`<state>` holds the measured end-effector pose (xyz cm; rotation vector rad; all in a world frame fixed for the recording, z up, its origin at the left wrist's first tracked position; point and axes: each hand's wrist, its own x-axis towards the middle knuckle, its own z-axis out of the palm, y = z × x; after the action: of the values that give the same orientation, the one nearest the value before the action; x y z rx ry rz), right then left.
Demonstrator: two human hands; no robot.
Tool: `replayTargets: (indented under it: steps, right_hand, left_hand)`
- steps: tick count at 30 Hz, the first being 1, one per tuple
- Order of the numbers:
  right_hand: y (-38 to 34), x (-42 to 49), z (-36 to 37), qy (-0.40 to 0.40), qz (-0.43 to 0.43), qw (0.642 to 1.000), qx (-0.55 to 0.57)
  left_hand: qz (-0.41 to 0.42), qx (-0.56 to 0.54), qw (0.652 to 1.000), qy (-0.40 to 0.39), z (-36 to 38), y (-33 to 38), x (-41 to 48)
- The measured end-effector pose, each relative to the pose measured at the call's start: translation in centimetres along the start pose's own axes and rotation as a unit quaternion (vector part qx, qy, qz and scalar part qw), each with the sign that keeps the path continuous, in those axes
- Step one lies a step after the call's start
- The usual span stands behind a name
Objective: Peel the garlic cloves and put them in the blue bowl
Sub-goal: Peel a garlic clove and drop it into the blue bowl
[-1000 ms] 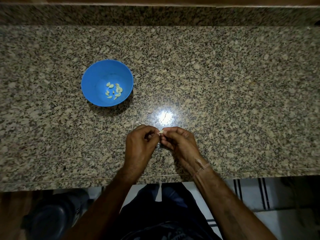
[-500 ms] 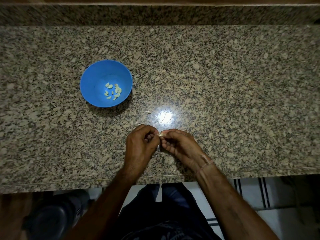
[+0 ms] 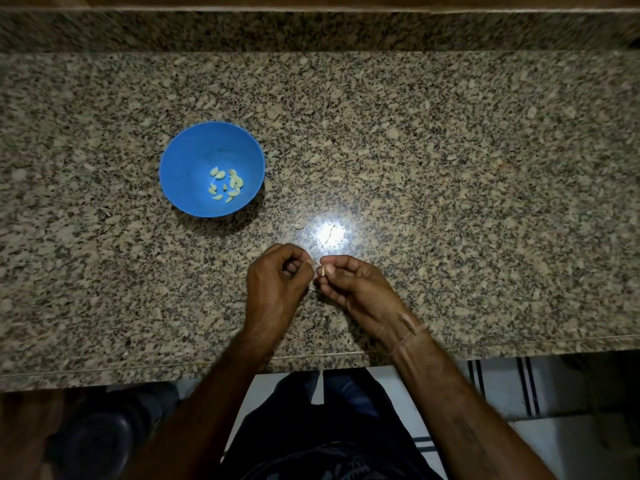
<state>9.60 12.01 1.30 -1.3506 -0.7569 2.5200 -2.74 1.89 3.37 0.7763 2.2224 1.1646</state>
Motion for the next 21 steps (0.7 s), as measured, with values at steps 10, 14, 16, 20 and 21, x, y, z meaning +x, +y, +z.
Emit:
replayTargets:
  steps: [10,14,16,20,21]
  right_hand:
    - [0.2,0.0,0.0,0.016,-0.116,0.984,-0.131]
    - [0.5,-0.1,0.4,0.019,-0.170,0.972,-0.161]
    - [0.6,-0.2,0.5,0.014,-0.184,0.967,-0.175]
    - [0.5,-0.4,0.5,0.011,-0.216,0.949,-0.228]
    - [0.5,-0.4,0.5,0.014,-0.227,0.944,-0.241]
  left_hand:
    - [-0.069,-0.029,0.997,-0.010,0.3,-0.4,-0.4]
    - [-0.089,-0.060,0.994,-0.026,0.1,0.4,-0.4]
    - [-0.090,-0.058,0.994,-0.024,0.0,0.3,-0.3]
    - [-0.090,-0.031,0.995,-0.020,-0.2,0.1,-0.4]
    - [-0.091,-0.023,0.995,-0.022,-0.2,0.1,-0.4]
